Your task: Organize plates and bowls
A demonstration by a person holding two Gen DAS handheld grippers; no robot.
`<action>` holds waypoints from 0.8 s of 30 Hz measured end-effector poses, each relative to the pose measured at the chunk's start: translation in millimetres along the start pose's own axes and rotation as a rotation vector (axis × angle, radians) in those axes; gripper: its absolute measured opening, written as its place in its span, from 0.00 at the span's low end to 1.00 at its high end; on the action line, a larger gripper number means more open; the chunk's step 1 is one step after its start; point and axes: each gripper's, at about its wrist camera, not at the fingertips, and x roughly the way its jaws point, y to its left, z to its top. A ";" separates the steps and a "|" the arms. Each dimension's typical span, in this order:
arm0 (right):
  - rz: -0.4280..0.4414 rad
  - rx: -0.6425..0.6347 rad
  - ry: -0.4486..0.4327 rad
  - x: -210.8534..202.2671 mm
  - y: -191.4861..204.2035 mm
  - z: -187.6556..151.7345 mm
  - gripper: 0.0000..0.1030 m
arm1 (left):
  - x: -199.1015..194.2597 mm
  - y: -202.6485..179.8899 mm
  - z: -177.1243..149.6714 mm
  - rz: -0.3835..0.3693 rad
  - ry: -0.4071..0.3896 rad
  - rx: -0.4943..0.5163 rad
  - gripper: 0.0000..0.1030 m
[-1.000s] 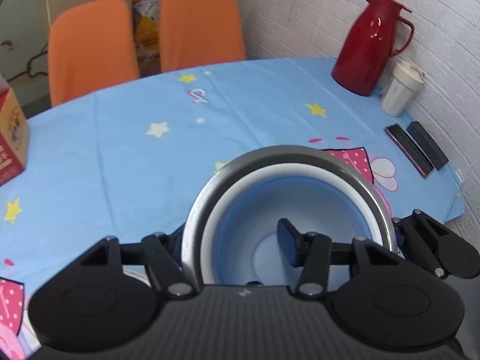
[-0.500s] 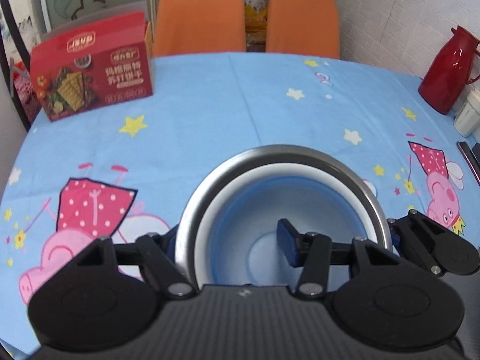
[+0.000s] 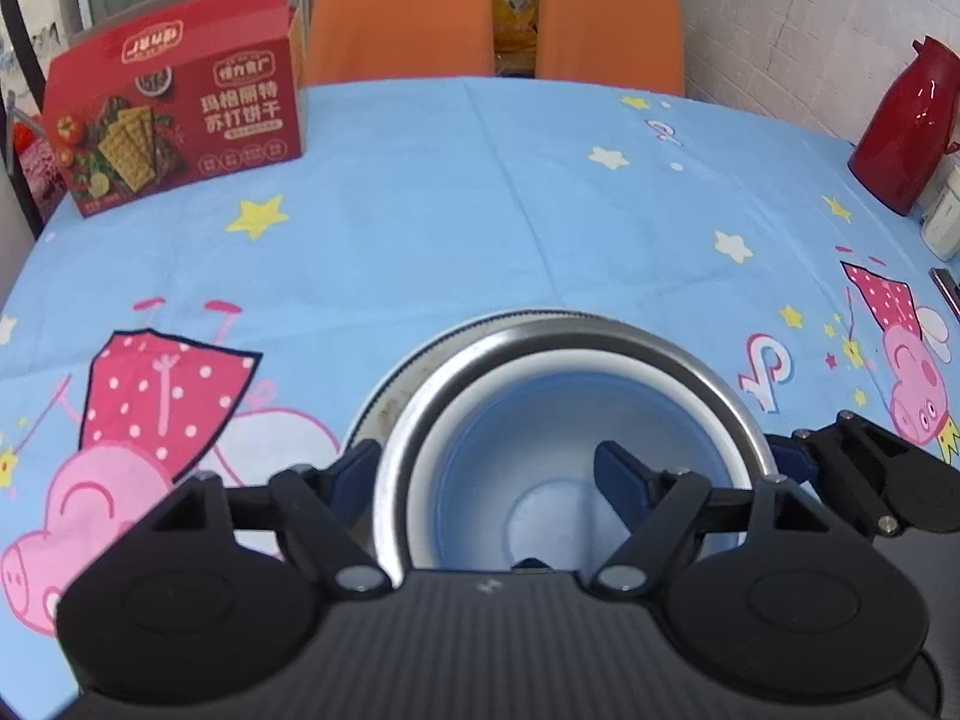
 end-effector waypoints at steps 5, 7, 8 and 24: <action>-0.008 -0.011 -0.013 -6.3 -0.8 -1.6 0.81 | -20.1 1.5 7.1 0.065 -0.099 -0.027 0.85; -0.021 0.021 -0.057 -18.2 -8.2 -2.4 0.81 | -31.1 2.4 8.3 0.084 -0.140 -0.041 0.85; -0.027 0.036 -0.079 -25.0 -12.7 -2.5 0.81 | -36.3 2.6 8.4 0.091 -0.160 -0.049 0.85; -0.121 0.318 -0.401 -119.2 -84.3 -49.3 0.82 | -90.0 -68.7 -75.7 0.199 -0.393 -0.195 0.92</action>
